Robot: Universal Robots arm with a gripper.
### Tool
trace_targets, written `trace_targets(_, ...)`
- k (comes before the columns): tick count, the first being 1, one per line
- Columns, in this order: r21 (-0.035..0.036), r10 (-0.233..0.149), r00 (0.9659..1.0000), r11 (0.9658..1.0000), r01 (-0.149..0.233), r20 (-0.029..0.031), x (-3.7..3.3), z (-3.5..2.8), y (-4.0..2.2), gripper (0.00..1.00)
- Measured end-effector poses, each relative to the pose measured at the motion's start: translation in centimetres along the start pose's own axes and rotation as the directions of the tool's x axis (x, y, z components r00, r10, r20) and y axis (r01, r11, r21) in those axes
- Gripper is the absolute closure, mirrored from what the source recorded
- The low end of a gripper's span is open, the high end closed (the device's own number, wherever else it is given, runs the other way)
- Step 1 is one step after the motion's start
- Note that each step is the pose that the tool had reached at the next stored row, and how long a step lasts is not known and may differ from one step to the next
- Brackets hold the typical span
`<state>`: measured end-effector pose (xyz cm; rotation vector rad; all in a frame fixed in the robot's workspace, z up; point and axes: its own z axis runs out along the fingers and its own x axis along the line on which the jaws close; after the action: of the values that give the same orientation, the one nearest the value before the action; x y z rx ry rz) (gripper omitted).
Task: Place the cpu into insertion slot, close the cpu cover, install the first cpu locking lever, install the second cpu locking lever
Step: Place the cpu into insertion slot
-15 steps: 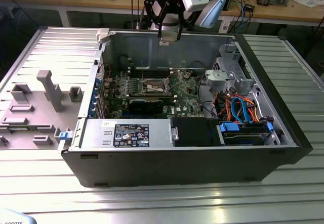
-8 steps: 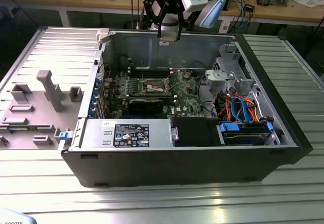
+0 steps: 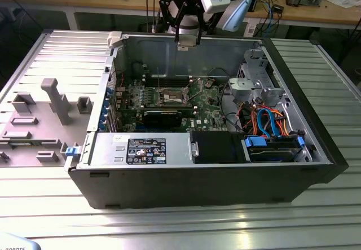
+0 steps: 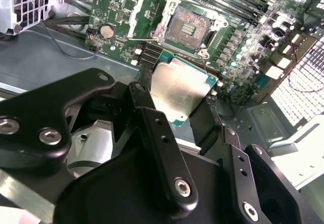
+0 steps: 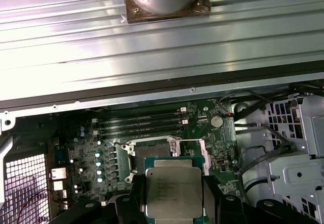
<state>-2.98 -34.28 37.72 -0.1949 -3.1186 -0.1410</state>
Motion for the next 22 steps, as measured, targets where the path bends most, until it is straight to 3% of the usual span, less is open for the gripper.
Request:
trace_targets(12,0.0000,0.002,1.0000,1.0000,-0.002,0.0001,0.01,0.00,-0.01,0.46)
trace_targets(22,-0.0006,0.031,0.9995,0.9995,-0.031,0.0027,0.08,0.01,-0.02,0.46)
